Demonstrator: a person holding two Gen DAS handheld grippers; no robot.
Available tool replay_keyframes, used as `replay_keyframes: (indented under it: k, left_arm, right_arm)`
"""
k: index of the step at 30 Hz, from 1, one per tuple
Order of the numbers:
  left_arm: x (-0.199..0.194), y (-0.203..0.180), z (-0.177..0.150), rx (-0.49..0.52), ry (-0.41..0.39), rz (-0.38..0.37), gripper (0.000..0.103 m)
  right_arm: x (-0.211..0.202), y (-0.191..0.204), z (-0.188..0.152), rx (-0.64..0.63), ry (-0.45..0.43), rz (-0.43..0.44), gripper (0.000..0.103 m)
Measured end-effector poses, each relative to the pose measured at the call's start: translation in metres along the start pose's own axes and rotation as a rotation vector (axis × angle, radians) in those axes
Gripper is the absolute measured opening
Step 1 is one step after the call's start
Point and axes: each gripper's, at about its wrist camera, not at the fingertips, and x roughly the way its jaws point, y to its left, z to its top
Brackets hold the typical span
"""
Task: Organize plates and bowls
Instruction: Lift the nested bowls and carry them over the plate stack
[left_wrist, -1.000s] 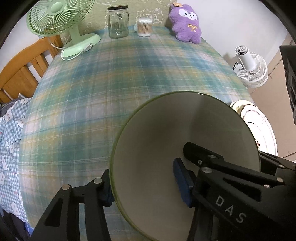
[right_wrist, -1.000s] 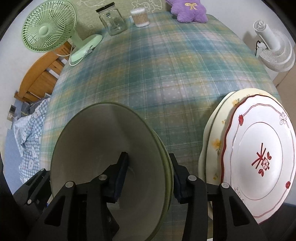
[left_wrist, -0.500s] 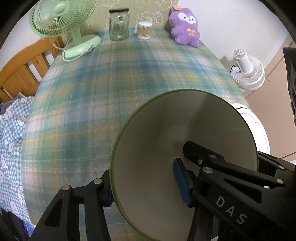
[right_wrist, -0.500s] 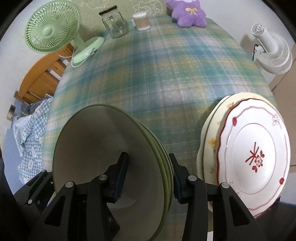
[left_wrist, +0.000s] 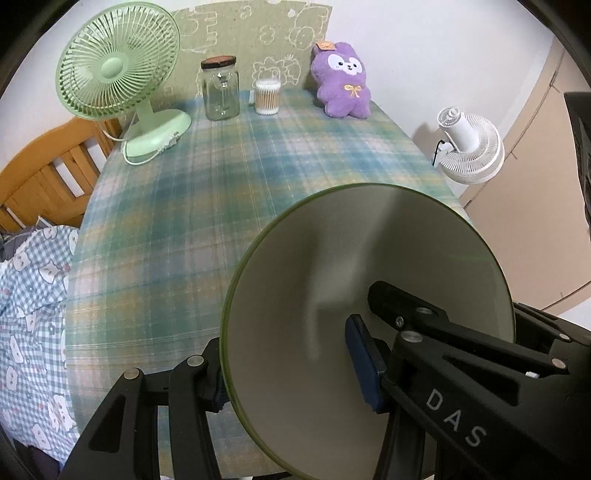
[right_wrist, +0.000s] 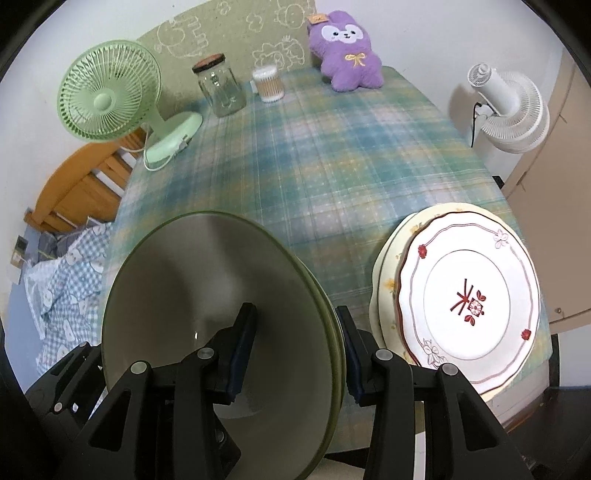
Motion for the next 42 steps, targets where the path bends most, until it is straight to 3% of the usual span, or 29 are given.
replay_keyframes:
  k: [11, 24, 42]
  left_arm:
    - [-0.019, -0.026, 0.012, -0.037, -0.042, 0.05, 0.053]
    - [-0.011, -0.097, 0.021, -0.078, -0.049, 0.062, 0.053]
    - [0.043, -0.178, 0.024, -0.093, 0.014, 0.054, 0.053]
  right_arm:
    - [-0.025, -0.011, 0.013, -0.049, -0.024, 0.035, 0.046]
    - [-0.043, -0.076, 0.026, -0.098, -0.023, 0.033, 0.046]
    - [-0.026, -0.17, 0.032, -0.087, 0.028, 0.017, 0.046]
